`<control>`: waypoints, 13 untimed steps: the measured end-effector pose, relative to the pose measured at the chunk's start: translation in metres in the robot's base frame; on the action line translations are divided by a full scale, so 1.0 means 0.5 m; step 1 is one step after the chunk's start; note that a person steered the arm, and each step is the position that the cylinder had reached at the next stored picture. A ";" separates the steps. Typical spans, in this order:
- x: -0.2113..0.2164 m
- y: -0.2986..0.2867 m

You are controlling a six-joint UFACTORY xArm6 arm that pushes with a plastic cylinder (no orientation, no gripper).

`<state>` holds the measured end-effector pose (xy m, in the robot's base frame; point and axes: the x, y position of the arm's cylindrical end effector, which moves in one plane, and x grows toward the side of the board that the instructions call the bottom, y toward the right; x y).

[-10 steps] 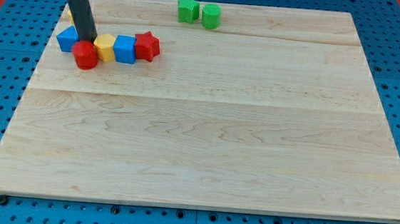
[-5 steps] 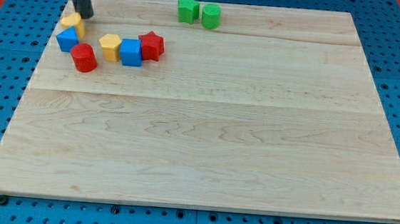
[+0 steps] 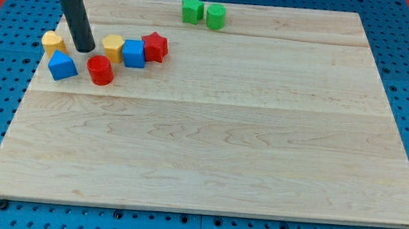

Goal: Move the yellow heart to the bottom left corner of the board

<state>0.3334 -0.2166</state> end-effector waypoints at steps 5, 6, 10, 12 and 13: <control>0.000 -0.100; -0.011 -0.113; -0.015 -0.177; 0.112 -0.098; 0.198 -0.105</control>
<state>0.4326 -0.2691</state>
